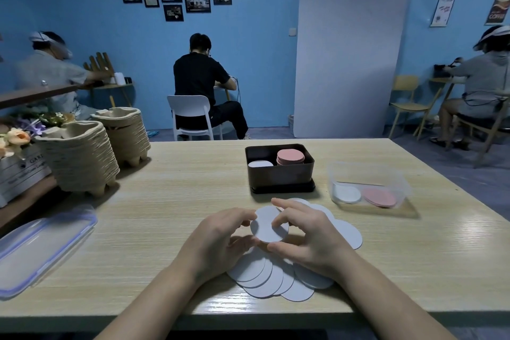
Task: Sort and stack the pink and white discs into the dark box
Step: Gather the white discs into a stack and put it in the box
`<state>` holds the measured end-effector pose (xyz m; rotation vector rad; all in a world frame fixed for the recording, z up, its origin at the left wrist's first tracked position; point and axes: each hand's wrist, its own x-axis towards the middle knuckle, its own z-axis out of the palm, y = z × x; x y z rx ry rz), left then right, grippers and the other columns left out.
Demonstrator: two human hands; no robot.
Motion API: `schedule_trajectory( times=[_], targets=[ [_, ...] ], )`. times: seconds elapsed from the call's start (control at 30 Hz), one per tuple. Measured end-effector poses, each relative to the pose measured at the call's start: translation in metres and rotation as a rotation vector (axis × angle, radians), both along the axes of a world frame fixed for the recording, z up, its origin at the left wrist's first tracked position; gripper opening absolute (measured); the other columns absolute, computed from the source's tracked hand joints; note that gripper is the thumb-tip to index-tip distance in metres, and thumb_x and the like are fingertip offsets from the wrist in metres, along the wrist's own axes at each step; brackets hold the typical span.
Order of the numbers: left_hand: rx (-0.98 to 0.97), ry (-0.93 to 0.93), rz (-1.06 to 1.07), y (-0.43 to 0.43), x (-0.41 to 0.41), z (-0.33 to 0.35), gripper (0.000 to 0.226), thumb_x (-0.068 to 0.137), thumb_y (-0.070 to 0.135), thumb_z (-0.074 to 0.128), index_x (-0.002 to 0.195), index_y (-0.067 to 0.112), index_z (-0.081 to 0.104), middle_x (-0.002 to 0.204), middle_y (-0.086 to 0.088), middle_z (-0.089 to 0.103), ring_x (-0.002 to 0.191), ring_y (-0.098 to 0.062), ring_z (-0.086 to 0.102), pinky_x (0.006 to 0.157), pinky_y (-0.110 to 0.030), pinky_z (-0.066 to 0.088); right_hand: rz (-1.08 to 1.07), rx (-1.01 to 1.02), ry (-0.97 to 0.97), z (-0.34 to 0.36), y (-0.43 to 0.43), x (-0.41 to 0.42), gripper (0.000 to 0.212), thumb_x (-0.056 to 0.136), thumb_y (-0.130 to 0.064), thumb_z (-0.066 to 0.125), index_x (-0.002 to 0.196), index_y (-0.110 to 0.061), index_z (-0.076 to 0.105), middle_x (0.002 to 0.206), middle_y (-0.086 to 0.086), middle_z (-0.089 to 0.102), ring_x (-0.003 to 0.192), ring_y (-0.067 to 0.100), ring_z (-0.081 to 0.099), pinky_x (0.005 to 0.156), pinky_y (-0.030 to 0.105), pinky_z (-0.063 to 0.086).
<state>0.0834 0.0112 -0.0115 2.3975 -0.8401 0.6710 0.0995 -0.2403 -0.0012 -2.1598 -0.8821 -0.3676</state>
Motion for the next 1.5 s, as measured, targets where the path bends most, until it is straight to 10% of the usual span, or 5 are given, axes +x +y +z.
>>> schedule_trajectory(
  times=[0.57,1.1,1.5],
  targets=[
    [0.004,0.03,-0.057,-0.001,-0.006,0.01,0.017,0.089,0.03,0.072,0.101,0.025,0.062,0.104,0.01,0.07,0.098,-0.016,0.067,0.075,-0.038,0.055,0.005,-0.093,-0.076,0.004,0.003,-0.001,0.031,0.081,-0.053,0.073,0.092,-0.027,0.061,0.131,-0.004,0.064,0.129,-0.001,0.051,0.098,0.023,0.046],
    [0.043,0.406,-0.008,0.03,-0.035,0.015,0.064,0.066,0.057,0.083,0.125,0.04,0.063,0.118,0.021,0.064,0.115,0.0,0.058,0.099,-0.036,0.05,-0.034,-0.074,0.078,0.002,-0.02,-0.031,0.033,0.075,-0.056,0.072,0.092,-0.029,0.064,0.123,-0.018,0.062,0.134,-0.014,0.041,0.098,0.021,0.045],
    [-0.168,0.441,-0.021,0.027,-0.022,0.021,0.057,0.071,0.054,0.089,0.119,0.031,0.067,0.114,0.022,0.067,0.111,-0.004,0.064,0.096,-0.031,0.054,-0.075,-0.07,0.045,0.001,-0.02,-0.011,0.029,0.077,-0.053,0.073,0.09,-0.03,0.06,0.132,-0.008,0.061,0.132,-0.009,0.045,0.085,0.028,0.054]
  ],
)
